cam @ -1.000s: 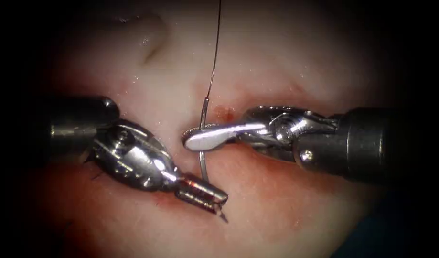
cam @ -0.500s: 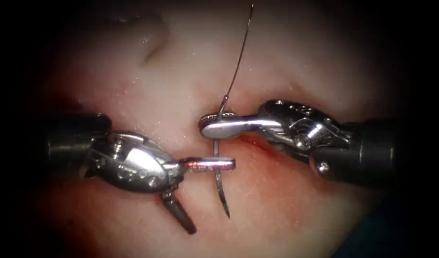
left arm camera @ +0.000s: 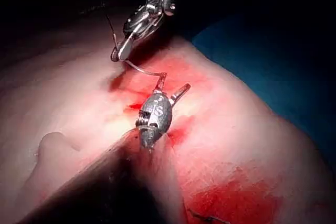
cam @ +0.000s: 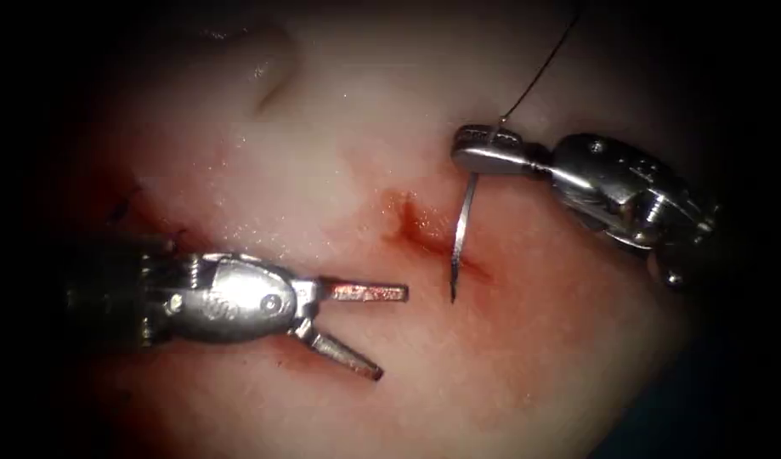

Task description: Wound Closure

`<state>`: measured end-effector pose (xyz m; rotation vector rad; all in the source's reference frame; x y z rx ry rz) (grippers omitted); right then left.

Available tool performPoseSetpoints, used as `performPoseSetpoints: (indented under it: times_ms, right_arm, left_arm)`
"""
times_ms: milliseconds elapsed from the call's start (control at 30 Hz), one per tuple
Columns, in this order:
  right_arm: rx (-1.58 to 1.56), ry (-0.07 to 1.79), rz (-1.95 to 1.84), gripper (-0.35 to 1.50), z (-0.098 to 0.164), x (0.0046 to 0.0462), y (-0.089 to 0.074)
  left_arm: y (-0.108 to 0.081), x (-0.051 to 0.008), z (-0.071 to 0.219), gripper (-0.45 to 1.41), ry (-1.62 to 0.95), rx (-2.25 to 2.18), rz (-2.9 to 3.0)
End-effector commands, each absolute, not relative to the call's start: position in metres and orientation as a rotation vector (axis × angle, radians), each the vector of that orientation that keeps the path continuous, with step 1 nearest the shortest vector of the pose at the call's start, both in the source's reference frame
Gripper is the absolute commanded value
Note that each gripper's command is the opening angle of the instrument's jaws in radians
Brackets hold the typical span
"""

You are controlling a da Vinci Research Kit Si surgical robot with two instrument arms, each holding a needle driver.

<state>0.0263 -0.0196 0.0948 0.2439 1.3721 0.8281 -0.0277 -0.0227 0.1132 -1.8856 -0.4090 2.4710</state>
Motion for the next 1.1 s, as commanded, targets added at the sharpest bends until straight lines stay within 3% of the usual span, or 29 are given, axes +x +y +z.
performPoseSetpoints:
  times_ms: [33,533,1100]
  right_arm:
    - [0.235,1.371,0.825,-0.35,0.095,0.0265,-0.019]
    - [-0.036,1.283,0.727,-0.35,0.096,0.0239,-0.019]
    - [-0.148,1.316,0.546,-0.35,0.098,0.0259,-0.020]
  left_arm:
    - [-0.023,-0.0282,0.114,0.46,-0.410,-1.885,2.474]
    - [-0.024,-0.0301,0.124,0.37,-0.499,-1.566,2.545]
    - [-0.026,-0.0294,0.128,0.34,-0.549,-1.518,2.545]
